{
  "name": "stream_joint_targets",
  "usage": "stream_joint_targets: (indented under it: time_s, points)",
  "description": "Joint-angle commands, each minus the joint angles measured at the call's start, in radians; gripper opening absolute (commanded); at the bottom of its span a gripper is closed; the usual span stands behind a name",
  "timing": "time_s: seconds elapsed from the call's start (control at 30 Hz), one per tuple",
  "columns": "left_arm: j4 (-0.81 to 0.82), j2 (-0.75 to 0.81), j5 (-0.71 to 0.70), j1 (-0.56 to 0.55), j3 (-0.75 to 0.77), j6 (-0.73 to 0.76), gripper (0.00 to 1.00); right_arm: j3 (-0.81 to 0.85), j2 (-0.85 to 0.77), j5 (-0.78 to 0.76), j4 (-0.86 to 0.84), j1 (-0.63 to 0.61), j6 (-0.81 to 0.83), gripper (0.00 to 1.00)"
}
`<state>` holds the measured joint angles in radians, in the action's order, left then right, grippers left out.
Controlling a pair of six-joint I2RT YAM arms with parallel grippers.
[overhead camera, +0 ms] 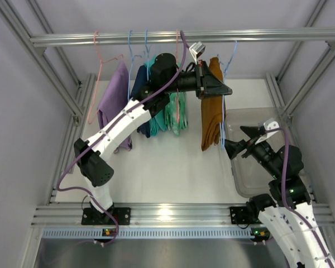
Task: Remove the trousers from the hanger
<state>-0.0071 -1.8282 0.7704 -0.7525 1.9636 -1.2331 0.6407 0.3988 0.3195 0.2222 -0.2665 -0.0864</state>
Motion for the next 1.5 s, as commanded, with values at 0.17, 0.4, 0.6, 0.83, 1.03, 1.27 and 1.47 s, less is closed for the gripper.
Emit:
stream_joint_targets:
  time_s: [0.17,0.4,0.6,0.83,1.03,1.27,1.47]
  points:
    - [0.236,0.067,0.006,0.004,0.097,0.030,0.00,-0.061,0.060,0.037,-0.259,-0.014,-0.006,0.98]
    - [0.228,0.067,0.003,0.004,0.101,0.032,0.00,-0.064,0.139,0.024,-0.369,-0.016,-0.013,0.96]
    - [0.226,0.072,0.001,0.004,0.098,0.026,0.00,-0.062,0.178,-0.065,-0.425,-0.014,-0.006,0.92]
    - [0.234,0.066,0.001,0.002,0.092,0.015,0.00,-0.033,0.259,0.021,-0.512,-0.019,-0.058,0.92]
    - [0.236,0.063,0.006,0.002,0.093,0.017,0.00,-0.003,0.330,0.082,-0.564,-0.031,-0.055,0.93]
    - [0.246,0.056,0.012,0.002,0.098,0.006,0.00,-0.012,0.331,-0.037,-0.549,-0.051,-0.015,0.92]
    - [0.254,0.067,0.026,0.002,0.064,0.000,0.00,-0.026,0.357,-0.131,-0.627,-0.050,0.024,0.74]
